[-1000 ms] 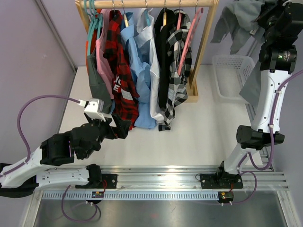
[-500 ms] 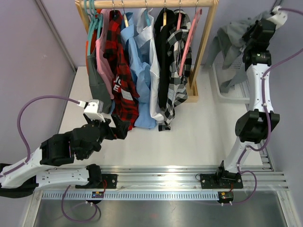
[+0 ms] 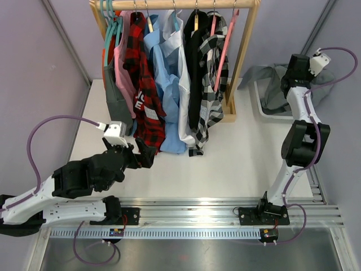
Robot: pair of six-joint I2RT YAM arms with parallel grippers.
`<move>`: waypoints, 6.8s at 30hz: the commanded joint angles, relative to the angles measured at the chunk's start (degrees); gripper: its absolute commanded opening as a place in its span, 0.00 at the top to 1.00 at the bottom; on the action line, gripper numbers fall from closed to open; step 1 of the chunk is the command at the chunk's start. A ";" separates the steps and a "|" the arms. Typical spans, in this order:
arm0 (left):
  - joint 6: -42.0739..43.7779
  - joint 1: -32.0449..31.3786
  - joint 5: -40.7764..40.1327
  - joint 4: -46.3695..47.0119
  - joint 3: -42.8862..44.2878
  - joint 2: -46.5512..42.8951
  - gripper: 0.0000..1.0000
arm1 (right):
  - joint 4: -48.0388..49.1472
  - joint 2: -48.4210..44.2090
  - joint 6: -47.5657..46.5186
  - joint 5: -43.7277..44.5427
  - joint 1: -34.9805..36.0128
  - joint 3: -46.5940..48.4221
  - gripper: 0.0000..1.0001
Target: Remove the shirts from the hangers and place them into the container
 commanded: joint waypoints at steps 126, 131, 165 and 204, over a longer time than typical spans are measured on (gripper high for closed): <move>5.11 -0.20 2.08 11.92 -8.38 -11.27 0.01 | -23.04 -39.02 -9.26 -21.57 57.41 1.51 0.01; 3.88 -0.20 1.99 11.39 -9.87 -13.82 0.01 | -25.06 -33.66 -11.02 -10.93 58.11 9.32 0.02; -1.66 -0.20 2.43 7.17 -13.21 -23.05 0.01 | -27.17 -14.32 -12.61 -5.01 49.16 21.82 0.41; 3.00 -0.20 2.52 12.53 -11.81 -16.55 0.01 | -31.71 -45.06 -16.05 -8.44 55.04 2.05 1.00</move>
